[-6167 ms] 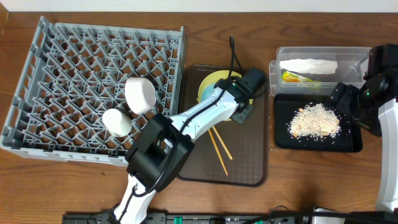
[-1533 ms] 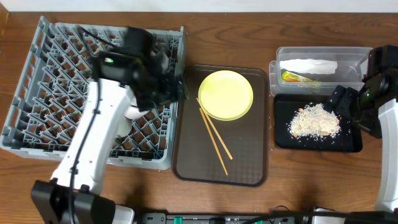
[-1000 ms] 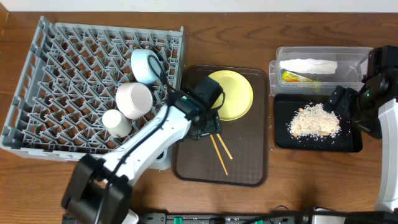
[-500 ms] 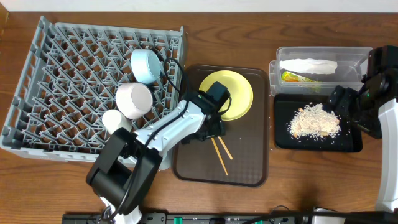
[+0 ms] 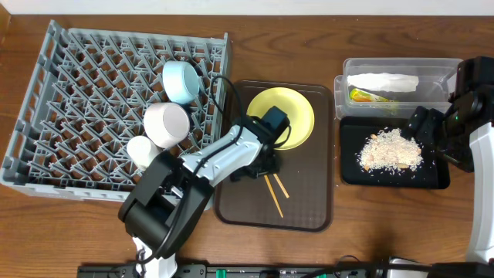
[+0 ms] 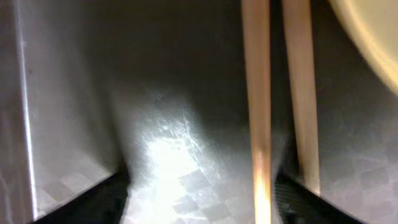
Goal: Sort waste into correct bins and load items into the dishwasher
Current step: 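Grasp one wooden chopstick with the left gripper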
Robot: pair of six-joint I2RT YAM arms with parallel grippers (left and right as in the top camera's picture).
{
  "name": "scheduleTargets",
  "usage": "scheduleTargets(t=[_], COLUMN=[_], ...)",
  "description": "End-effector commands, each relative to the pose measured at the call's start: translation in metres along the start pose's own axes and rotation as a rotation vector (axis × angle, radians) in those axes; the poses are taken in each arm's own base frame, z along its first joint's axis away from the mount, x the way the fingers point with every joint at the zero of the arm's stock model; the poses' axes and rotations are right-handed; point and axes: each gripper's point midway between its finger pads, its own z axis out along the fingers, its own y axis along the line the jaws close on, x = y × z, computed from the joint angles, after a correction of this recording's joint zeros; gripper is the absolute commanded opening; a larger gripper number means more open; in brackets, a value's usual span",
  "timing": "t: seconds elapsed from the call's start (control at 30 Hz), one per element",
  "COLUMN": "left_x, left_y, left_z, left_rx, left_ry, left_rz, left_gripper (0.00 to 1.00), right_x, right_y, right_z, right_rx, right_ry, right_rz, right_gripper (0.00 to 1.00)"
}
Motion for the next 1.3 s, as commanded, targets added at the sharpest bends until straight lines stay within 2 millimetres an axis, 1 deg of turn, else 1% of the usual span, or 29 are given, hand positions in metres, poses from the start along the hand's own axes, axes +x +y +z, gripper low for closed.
scheduleTargets(t=[0.0,0.07,0.2,0.3,0.4,0.53,0.57,0.83,1.03,1.1,1.2,1.27], left_x=[0.008,0.008,0.009,0.009,0.009,0.009,0.009,0.009,0.006,0.002,-0.011,-0.020], left_y=[0.005,0.005,0.005,0.005,0.005,0.005,0.005,0.005,0.006,0.006,0.004,0.003], left_z=[0.013,0.013,0.013,0.013,0.013,0.013,0.013,0.013,0.010,0.003,-0.018,-0.036], left_rx=[-0.039,-0.039,-0.037,-0.036,-0.036,-0.036,-0.036,-0.037,-0.032,-0.023,0.019,0.059], left_ry=[0.037,0.037,0.039,0.039,0.039,0.039,0.039,0.039,0.035,0.028,-0.007,-0.049], left_rz=[-0.002,-0.002,-0.002,-0.002,-0.002,-0.002,-0.002,-0.001,-0.007,-0.005,0.031,0.076], left_gripper=[0.59,0.50,0.39,0.26,0.21,0.19,0.15,0.08,0.08,0.08,0.08,0.08], right_x=[-0.003,-0.003,-0.003,-0.003,-0.002,-0.002,-0.002,-0.002,-0.002,-0.002,-0.002,-0.002], right_y=[-0.002,-0.002,-0.002,-0.002,-0.002,-0.002,-0.002,-0.002,-0.002,-0.002,-0.002,-0.002], right_z=[-0.007,-0.007,-0.007,-0.007,-0.007,-0.007,-0.008,-0.007,-0.007,-0.007,-0.007,-0.007], right_rx=[-0.007,-0.006,-0.006,-0.006,-0.005,-0.004,-0.005,-0.004,-0.004,-0.004,-0.004,-0.005], right_ry=[-0.025,-0.026,-0.026,-0.024,-0.022,-0.021,-0.021,-0.021,-0.021,-0.021,-0.021,-0.021], right_rz=[-0.003,-0.003,-0.003,-0.003,-0.004,-0.004,-0.004,-0.004,-0.004,-0.008,-0.008,-0.008], right_gripper=[0.99,0.99,0.99,0.99,0.99,0.99,0.99,0.99,0.99,0.99,0.99,0.99])
